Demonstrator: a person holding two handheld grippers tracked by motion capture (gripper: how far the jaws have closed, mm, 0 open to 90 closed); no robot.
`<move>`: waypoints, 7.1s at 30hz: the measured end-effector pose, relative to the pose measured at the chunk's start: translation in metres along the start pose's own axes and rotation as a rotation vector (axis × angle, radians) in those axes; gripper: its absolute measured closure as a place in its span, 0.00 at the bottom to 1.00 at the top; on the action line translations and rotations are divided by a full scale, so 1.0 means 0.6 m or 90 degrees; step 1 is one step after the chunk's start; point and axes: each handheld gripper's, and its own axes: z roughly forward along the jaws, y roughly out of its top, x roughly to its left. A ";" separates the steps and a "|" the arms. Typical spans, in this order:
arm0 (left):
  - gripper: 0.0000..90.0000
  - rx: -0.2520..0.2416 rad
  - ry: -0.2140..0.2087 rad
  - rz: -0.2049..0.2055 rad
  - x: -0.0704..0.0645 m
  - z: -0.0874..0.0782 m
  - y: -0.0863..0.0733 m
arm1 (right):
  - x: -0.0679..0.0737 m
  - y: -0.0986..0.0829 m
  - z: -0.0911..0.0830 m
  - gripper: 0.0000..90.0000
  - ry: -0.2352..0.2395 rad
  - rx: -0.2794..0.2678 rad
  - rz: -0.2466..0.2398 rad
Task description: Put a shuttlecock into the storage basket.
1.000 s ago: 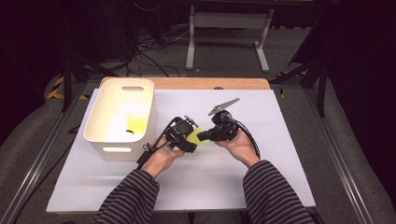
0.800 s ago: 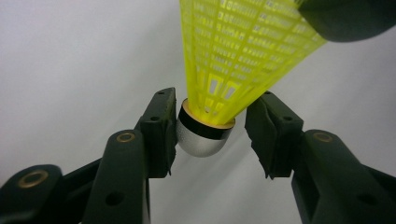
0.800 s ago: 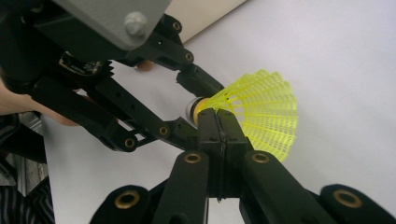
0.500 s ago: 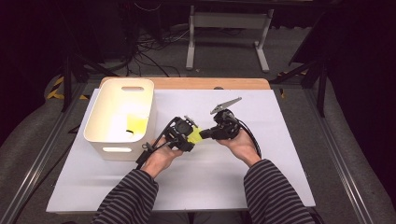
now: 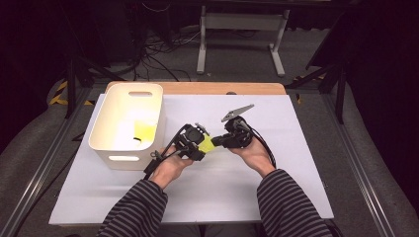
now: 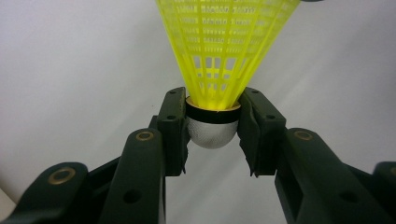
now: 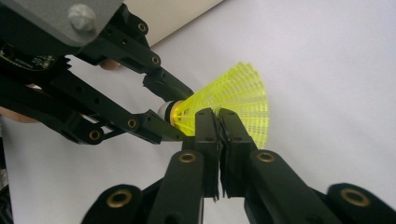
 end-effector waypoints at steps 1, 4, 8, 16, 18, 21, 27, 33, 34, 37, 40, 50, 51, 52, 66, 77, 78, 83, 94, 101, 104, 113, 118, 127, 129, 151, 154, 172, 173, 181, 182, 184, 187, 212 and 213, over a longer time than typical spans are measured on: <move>0.72 0.000 0.000 -0.002 0.000 -0.001 0.000 | 0.000 -0.001 0.001 0.93 -0.002 -0.001 0.000; 0.72 0.002 0.000 -0.006 0.002 -0.003 -0.001 | 0.000 -0.003 0.003 0.84 -0.015 -0.004 0.002; 0.72 0.007 -0.005 -0.012 0.003 -0.005 -0.002 | 0.003 -0.007 0.004 0.67 -0.038 -0.008 -0.005; 0.72 0.014 -0.010 -0.014 0.003 -0.008 -0.004 | 0.007 -0.016 -0.011 0.45 -0.067 -0.036 -0.020; 0.72 0.017 -0.010 -0.012 0.001 -0.009 -0.004 | 0.008 -0.018 -0.015 0.42 -0.074 -0.038 -0.021; 0.72 0.018 -0.014 -0.014 0.001 -0.010 -0.004 | 0.008 -0.026 -0.024 0.38 -0.088 -0.051 -0.015; 0.72 0.021 -0.014 -0.018 -0.001 -0.015 -0.006 | 0.008 -0.051 -0.036 0.30 -0.118 -0.074 -0.015; 0.72 0.024 -0.022 -0.018 -0.002 -0.022 -0.009 | 0.008 -0.075 -0.049 0.24 -0.151 -0.094 -0.004; 0.72 0.024 -0.020 -0.018 -0.002 -0.025 -0.010 | 0.009 -0.079 -0.052 0.24 -0.158 -0.097 -0.003; 0.72 0.023 -0.025 -0.023 0.000 -0.030 -0.012 | 0.012 -0.090 -0.059 0.23 -0.167 -0.110 -0.005; 0.72 0.027 -0.026 -0.028 0.002 -0.033 -0.013 | 0.012 -0.103 -0.064 0.21 -0.166 -0.126 -0.002; 0.72 0.023 -0.024 -0.026 -0.002 -0.047 -0.015 | 0.019 -0.145 -0.088 0.18 -0.177 -0.170 0.001; 0.72 0.022 -0.025 -0.029 -0.003 -0.048 -0.015 | 0.020 -0.149 -0.090 0.17 -0.177 -0.174 0.002; 0.72 0.022 -0.026 -0.033 -0.003 -0.049 -0.016 | 0.020 -0.153 -0.092 0.17 -0.177 -0.177 0.003; 0.72 0.030 -0.031 -0.032 -0.001 -0.052 -0.016 | 0.011 -0.208 -0.089 0.15 -0.185 -0.199 0.030; 0.72 0.017 -0.036 -0.041 -0.002 -0.069 -0.015 | 0.017 -0.236 -0.098 0.15 -0.184 -0.234 0.037; 0.72 0.014 -0.036 -0.040 -0.002 -0.071 -0.014 | 0.016 -0.239 -0.100 0.15 -0.185 -0.238 0.040; 0.72 0.015 -0.037 -0.044 0.000 -0.076 -0.013 | 0.011 -0.257 -0.105 0.14 -0.191 -0.244 0.055; 0.72 0.009 -0.034 -0.042 0.000 -0.099 -0.004 | 0.002 -0.279 -0.108 0.12 -0.204 -0.260 0.070; 0.72 0.003 -0.035 -0.045 0.006 -0.115 0.001 | -0.006 -0.288 -0.107 0.12 -0.217 -0.255 0.079; 0.72 0.001 -0.032 -0.044 0.009 -0.123 0.003 | -0.006 -0.289 -0.105 0.12 -0.217 -0.252 0.076; 0.72 -0.005 -0.032 -0.058 0.021 -0.140 0.003 | -0.003 -0.288 -0.100 0.11 -0.218 -0.239 0.060; 0.72 -0.001 -0.027 -0.065 0.032 -0.146 0.002 | -0.003 -0.289 -0.101 0.11 -0.217 -0.240 0.067; 0.72 0.004 -0.025 -0.078 0.045 -0.157 0.001 | -0.006 -0.290 -0.103 0.11 -0.221 -0.244 0.074; 0.72 0.002 -0.023 -0.078 0.046 -0.159 0.001 | -0.007 -0.290 -0.103 0.11 -0.223 -0.244 0.077; 0.72 -0.011 -0.012 -0.097 0.070 -0.192 0.003 | -0.010 -0.291 -0.100 0.11 -0.227 -0.233 0.084; 0.72 -0.012 -0.009 -0.100 0.072 -0.197 0.002 | -0.011 -0.291 -0.100 0.11 -0.228 -0.233 0.084; 0.72 -0.025 0.006 -0.119 0.094 -0.220 -0.008 | -0.011 -0.291 -0.101 0.11 -0.228 -0.235 0.083; 0.72 -0.026 0.006 -0.122 0.096 -0.221 -0.009 | -0.011 -0.291 -0.100 0.11 -0.228 -0.234 0.083; 0.72 -0.030 0.013 -0.138 0.110 -0.228 -0.017 | -0.010 -0.291 -0.101 0.11 -0.230 -0.234 0.081; 0.72 -0.032 0.014 -0.138 0.111 -0.229 -0.017 | -0.010 -0.291 -0.101 0.11 -0.229 -0.234 0.081; 0.72 -0.036 0.015 -0.142 0.114 -0.232 -0.018 | -0.010 -0.291 -0.101 0.11 -0.230 -0.234 0.082; 0.72 -0.038 0.015 -0.146 0.118 -0.233 -0.020 | -0.010 -0.292 -0.102 0.11 -0.231 -0.236 0.083; 0.72 -0.041 0.038 -0.196 0.160 -0.234 -0.041 | -0.010 -0.290 -0.103 0.11 -0.231 -0.241 0.081; 0.72 -0.040 0.037 -0.198 0.163 -0.233 -0.042 | -0.011 -0.290 -0.103 0.11 -0.231 -0.242 0.081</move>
